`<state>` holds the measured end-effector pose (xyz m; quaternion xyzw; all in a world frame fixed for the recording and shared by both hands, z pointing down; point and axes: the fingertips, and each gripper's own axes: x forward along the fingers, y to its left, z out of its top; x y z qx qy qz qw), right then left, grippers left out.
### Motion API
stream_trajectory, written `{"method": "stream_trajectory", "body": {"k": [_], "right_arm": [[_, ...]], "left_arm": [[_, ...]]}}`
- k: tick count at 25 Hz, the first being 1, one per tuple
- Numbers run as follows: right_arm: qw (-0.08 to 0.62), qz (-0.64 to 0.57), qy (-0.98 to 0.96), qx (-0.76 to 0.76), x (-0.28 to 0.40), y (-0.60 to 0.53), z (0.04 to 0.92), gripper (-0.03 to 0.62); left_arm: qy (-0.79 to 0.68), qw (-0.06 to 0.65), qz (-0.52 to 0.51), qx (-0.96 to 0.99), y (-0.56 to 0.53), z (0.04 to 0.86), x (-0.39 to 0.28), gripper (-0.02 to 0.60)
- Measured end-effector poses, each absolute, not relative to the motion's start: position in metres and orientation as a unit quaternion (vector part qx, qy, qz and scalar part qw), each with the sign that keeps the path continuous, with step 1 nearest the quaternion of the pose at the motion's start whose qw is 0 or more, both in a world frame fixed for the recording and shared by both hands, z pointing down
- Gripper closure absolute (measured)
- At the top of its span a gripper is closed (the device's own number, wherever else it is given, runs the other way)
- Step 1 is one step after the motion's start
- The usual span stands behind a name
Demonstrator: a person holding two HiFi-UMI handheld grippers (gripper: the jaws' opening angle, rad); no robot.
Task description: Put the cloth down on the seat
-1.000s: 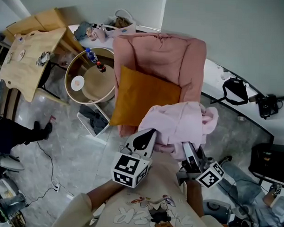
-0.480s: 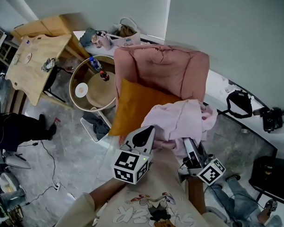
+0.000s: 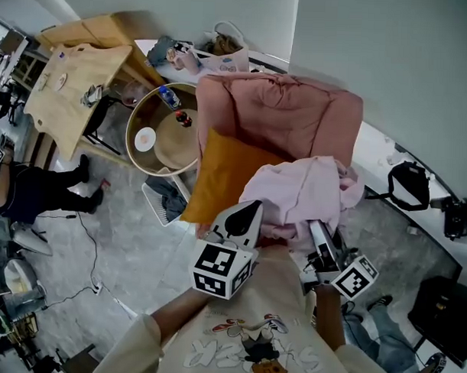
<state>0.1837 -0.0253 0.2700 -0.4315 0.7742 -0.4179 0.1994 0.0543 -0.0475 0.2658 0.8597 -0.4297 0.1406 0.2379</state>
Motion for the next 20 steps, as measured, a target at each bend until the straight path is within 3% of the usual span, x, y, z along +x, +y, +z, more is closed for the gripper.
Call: {"method": "stream_trajectory", "body": {"k": [20], "right_arm": [[0.150, -0.458, 0.782, -0.396, 0.183, -0.118, 0.335, 0.473]], "left_arm": [[-0.458, 0.277, 0.199, 0.821, -0.088, 0.325, 0.048, 0.578]]}}
